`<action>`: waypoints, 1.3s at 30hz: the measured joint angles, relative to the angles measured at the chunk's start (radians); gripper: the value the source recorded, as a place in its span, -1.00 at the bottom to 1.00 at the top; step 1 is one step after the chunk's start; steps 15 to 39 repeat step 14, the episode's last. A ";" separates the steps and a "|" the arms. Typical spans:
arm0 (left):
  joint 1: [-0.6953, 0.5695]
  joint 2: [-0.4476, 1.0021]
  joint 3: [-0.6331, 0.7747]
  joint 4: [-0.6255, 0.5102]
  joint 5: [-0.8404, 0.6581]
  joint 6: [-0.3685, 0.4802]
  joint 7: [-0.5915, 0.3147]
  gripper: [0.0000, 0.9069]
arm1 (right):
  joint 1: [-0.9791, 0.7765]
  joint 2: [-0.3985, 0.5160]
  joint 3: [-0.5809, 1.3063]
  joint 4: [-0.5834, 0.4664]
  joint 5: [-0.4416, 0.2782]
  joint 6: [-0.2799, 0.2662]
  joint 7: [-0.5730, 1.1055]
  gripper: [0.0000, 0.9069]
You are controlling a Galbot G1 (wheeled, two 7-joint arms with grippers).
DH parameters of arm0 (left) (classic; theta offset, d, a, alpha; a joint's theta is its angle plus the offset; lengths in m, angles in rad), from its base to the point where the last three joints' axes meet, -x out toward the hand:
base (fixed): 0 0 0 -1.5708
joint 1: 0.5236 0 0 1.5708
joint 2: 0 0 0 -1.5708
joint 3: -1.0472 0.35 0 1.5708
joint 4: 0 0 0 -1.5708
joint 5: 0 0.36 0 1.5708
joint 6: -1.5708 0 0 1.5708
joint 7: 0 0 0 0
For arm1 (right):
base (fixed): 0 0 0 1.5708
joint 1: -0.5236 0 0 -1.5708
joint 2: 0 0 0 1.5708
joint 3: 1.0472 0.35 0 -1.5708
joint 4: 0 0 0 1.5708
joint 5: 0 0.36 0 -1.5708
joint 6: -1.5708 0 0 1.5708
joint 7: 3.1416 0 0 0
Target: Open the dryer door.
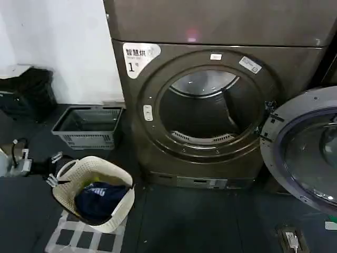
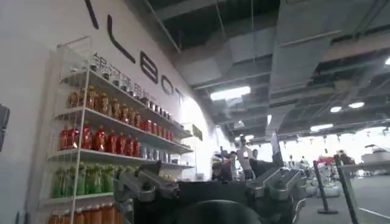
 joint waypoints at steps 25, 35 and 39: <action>-0.001 0.005 0.006 -0.002 0.010 -0.015 -0.001 1.00 | 0.005 0.004 -0.002 0.003 0.000 0.000 0.002 1.00; -0.001 0.005 0.006 -0.002 0.010 -0.015 -0.001 1.00 | 0.005 0.004 -0.002 0.003 0.000 0.000 0.002 1.00; -0.001 0.005 0.006 -0.002 0.010 -0.015 -0.001 1.00 | 0.005 0.004 -0.002 0.003 0.000 0.000 0.002 1.00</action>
